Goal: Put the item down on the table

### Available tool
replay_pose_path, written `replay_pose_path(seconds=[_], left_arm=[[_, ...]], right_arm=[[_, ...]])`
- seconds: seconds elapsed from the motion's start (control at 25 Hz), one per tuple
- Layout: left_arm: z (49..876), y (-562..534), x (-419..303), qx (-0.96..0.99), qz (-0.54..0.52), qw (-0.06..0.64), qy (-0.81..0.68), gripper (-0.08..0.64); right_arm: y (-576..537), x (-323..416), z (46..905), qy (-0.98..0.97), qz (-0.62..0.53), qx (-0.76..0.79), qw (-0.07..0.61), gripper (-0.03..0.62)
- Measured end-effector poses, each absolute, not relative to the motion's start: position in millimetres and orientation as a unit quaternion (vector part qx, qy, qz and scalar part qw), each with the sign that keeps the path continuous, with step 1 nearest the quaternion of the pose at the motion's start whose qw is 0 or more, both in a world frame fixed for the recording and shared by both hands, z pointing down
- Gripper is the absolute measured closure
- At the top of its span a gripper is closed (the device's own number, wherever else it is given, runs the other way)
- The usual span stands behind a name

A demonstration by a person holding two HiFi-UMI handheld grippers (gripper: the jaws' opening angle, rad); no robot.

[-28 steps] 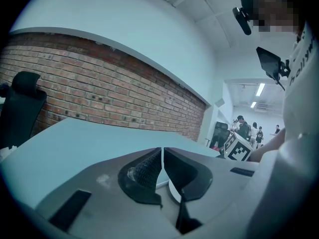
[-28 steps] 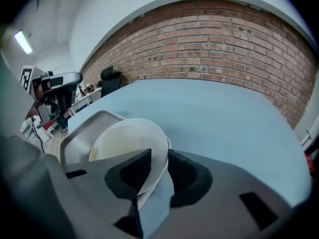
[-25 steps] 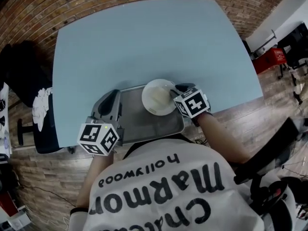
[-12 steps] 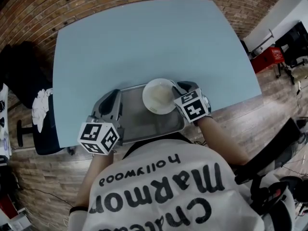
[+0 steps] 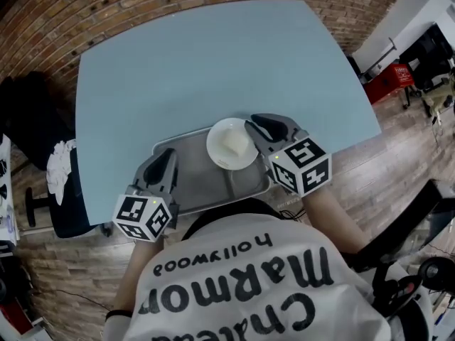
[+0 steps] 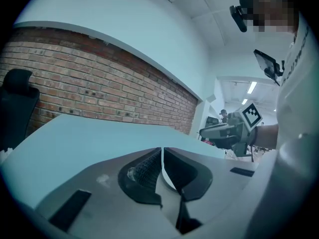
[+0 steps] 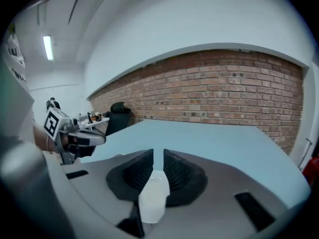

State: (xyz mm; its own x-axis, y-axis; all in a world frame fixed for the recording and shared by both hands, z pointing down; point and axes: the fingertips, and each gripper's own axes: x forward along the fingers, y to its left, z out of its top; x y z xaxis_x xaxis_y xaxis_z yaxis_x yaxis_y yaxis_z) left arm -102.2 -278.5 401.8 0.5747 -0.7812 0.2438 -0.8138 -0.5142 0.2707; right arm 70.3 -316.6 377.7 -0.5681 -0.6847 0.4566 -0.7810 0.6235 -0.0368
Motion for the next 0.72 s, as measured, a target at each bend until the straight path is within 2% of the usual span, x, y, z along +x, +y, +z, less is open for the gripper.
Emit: replay_pose_path(seconds=[0.24, 0.44, 0.72], left_arm=[[394.5, -269.0, -118.7, 0.865, 0.033, 0.197, -0.461, 0.540], [368.4, -257.6, -108.9, 0.884, 0.025, 0.180, -0.430, 0.540], [337.7, -243.1, -99.0, 0.904, 0.044, 0.127, -0.407, 0.540]], right_arm=[[-293.9, 62.6, 332.8, -0.901, 0.159, 0.387, 0.115, 0.571], [-268.7, 45.5, 322.5, -0.915, 0.201, 0.341, 0.082, 0.581], [-252.3, 43.4, 316.6, -0.925, 0.163, 0.327, 0.108, 0.581]])
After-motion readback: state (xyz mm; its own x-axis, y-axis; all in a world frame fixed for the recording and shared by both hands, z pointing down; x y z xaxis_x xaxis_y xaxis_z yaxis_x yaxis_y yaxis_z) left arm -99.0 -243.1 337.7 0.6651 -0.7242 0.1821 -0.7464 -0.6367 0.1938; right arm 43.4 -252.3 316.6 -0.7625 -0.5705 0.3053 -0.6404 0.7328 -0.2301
